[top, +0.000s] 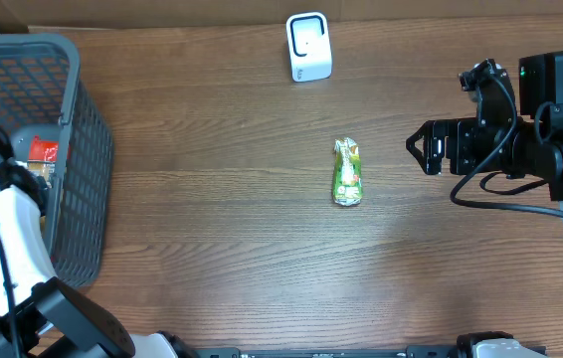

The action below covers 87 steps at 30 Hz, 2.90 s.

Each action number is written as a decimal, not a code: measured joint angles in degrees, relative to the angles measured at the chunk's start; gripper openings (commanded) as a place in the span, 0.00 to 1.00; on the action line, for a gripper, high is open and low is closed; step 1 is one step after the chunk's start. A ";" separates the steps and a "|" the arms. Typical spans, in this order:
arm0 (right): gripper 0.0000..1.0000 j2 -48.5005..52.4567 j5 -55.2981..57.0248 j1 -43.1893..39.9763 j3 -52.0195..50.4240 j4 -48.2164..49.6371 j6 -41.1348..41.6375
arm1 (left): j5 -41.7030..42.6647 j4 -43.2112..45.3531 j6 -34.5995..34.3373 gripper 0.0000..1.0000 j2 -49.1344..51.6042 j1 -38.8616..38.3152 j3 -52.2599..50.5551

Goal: Scan the item barcode
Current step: 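Reach the left gripper into the basket and grasp the teal pouch, then carry the teal pouch out and set it beside the green pouch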

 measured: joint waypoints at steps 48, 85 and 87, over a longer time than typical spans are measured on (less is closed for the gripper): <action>1.00 0.00 0.02 0.00 0.00 0.00 0.02 | 18.03 2.58 15.43 0.04 14.40 3.69 2.60; 1.00 0.00 0.02 0.00 0.00 0.04 0.02 | 47.91 -38.82 -31.41 0.04 10.67 -33.59 53.00; 1.00 0.00 0.02 0.00 0.00 0.00 0.02 | 45.07 -35.98 -35.28 0.04 11.37 -41.18 47.56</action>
